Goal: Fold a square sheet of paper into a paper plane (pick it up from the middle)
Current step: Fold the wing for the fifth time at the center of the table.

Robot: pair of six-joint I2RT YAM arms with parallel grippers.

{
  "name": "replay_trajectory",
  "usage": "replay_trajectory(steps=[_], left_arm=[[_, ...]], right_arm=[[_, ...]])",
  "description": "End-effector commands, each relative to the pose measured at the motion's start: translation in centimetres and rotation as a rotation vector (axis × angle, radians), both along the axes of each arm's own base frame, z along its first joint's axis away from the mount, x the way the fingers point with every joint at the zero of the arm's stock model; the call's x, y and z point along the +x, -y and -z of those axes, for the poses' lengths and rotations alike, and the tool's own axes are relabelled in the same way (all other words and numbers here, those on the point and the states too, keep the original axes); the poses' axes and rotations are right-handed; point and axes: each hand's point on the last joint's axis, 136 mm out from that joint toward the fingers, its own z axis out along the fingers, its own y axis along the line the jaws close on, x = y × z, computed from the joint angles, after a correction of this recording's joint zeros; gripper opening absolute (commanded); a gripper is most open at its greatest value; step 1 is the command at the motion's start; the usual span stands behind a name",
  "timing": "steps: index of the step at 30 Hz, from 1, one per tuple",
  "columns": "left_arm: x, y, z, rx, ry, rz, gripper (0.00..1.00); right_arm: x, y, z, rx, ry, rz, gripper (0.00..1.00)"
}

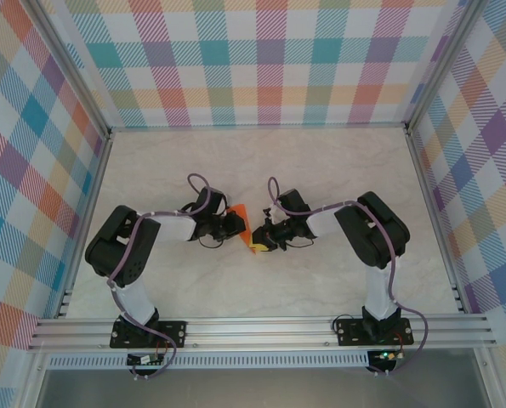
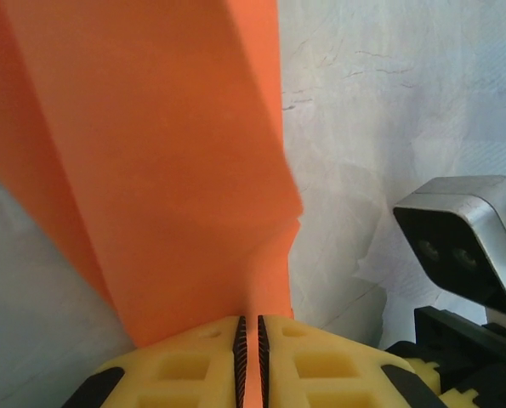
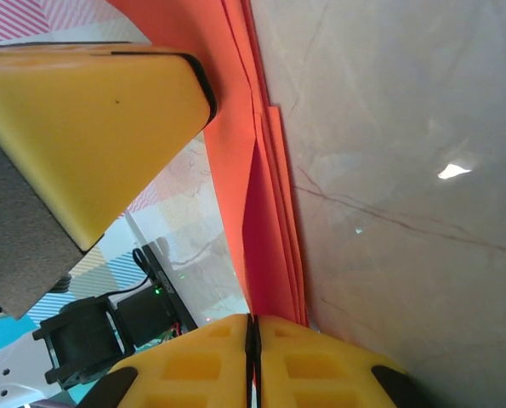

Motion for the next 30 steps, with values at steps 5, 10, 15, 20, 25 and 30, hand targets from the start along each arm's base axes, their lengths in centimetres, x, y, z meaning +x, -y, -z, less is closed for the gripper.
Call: replay_trajectory(steps=[5,10,15,20,25,30], left_arm=[[-1.5,-1.8,3.8,0.166,-0.105,-0.035,0.15],[-1.6,-2.0,4.0,0.184,-0.115,-0.042,0.15],[-1.7,-2.2,4.0,0.194,-0.118,-0.044,0.15],[-1.6,-2.1,3.9,0.193,-0.116,-0.043,0.15],[-1.7,-2.1,3.8,0.191,-0.116,-0.041,0.15],[-1.8,-2.2,3.8,0.195,-0.12,-0.041,0.15]], right_arm=[[-2.1,2.5,1.4,-0.131,-0.059,-0.016,0.08],[-2.2,2.5,0.3,-0.131,-0.011,-0.039,0.08],[-1.0,2.8,-2.0,-0.139,0.107,-0.012,0.16],[-0.6,2.9,-2.7,-0.166,0.141,-0.01,0.19],[-0.3,1.5,-3.2,-0.146,0.153,-0.036,0.2],[-0.1,-0.3,-3.7,-0.099,0.159,-0.067,0.19]])
